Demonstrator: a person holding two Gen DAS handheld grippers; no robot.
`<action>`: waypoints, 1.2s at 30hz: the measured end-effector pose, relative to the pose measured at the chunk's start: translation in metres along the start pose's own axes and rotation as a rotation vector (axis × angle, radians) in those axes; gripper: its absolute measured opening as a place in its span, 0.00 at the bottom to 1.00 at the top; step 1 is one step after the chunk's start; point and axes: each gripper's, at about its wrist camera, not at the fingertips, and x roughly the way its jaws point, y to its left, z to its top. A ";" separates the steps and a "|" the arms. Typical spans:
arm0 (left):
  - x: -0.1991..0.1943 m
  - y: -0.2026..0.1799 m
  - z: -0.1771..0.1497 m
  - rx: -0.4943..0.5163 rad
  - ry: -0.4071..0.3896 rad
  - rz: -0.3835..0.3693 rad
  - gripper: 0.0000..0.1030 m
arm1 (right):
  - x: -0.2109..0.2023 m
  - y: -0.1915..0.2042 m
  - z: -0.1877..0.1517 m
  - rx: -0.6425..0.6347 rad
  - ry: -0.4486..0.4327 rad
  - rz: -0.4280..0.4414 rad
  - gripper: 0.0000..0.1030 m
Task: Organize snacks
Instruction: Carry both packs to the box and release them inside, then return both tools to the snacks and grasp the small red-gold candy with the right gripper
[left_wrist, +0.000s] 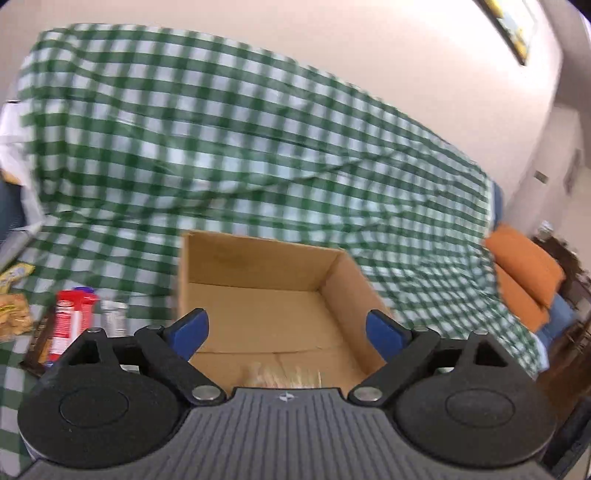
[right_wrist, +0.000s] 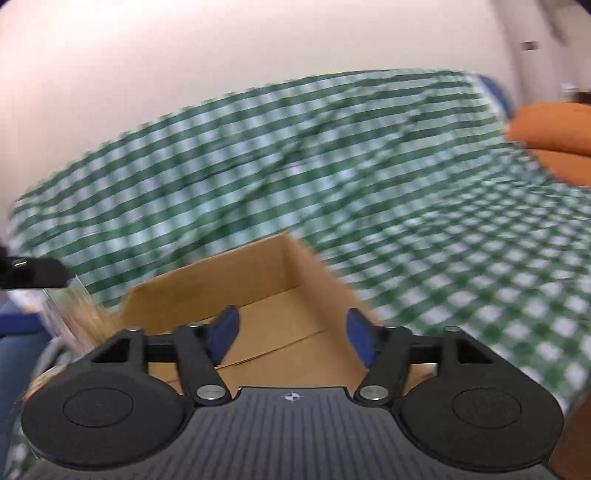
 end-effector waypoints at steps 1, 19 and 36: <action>0.001 0.005 -0.003 -0.020 0.005 0.017 0.92 | 0.004 -0.006 0.000 0.022 0.006 -0.030 0.66; 0.000 0.028 -0.096 -0.019 0.248 0.120 0.34 | 0.028 -0.043 -0.009 0.083 0.217 -0.236 0.20; -0.065 0.050 -0.100 0.130 0.015 0.006 0.39 | -0.031 -0.011 -0.011 -0.073 0.010 -0.166 0.40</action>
